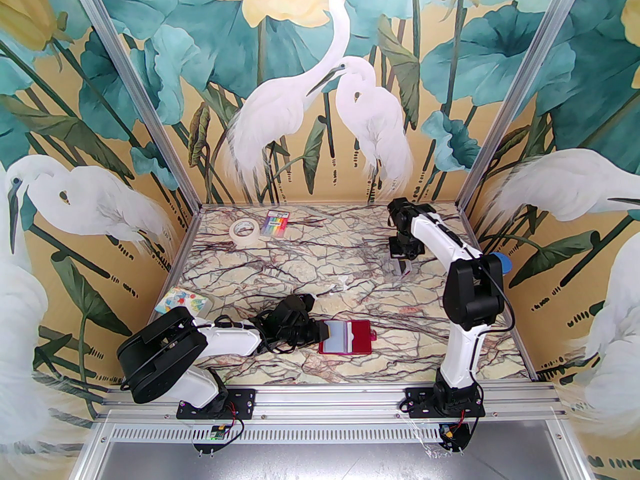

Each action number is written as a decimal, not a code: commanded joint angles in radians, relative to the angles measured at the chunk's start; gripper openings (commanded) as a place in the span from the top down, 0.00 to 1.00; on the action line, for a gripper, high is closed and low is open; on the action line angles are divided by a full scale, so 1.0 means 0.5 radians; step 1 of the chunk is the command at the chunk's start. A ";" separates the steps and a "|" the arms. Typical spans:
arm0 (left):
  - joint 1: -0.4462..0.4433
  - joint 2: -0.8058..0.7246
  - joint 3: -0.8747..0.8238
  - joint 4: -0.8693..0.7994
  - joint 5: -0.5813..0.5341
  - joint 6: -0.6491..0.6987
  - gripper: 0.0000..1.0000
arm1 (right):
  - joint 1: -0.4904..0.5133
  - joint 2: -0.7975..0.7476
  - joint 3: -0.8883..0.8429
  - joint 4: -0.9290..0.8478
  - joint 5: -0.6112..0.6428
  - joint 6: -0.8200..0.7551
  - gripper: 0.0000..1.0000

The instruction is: Put the credit cards into the card holder

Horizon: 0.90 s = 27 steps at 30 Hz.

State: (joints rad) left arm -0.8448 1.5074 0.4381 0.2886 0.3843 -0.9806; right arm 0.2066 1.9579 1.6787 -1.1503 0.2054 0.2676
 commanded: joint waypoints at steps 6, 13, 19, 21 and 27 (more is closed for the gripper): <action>-0.013 0.057 -0.009 -0.106 -0.048 -0.006 0.69 | 0.000 -0.120 0.015 -0.008 -0.047 0.056 1.00; -0.015 0.055 -0.008 -0.109 -0.047 -0.005 0.69 | -0.002 -0.194 -0.038 0.018 -0.091 0.086 1.00; -0.013 0.057 -0.005 -0.108 -0.049 -0.005 0.69 | -0.004 -0.237 -0.058 0.022 -0.105 0.143 1.00; -0.013 0.056 -0.005 -0.109 -0.048 -0.005 0.69 | -0.007 -0.250 -0.058 0.024 -0.113 0.165 1.00; -0.013 0.053 -0.007 -0.111 -0.048 -0.001 0.69 | -0.007 -0.297 -0.078 0.038 -0.199 0.253 1.00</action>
State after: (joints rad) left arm -0.8448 1.5074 0.4385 0.2886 0.3843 -0.9806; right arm 0.2062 1.8599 1.6547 -1.1435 0.1413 0.3508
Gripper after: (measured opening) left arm 0.307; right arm 0.032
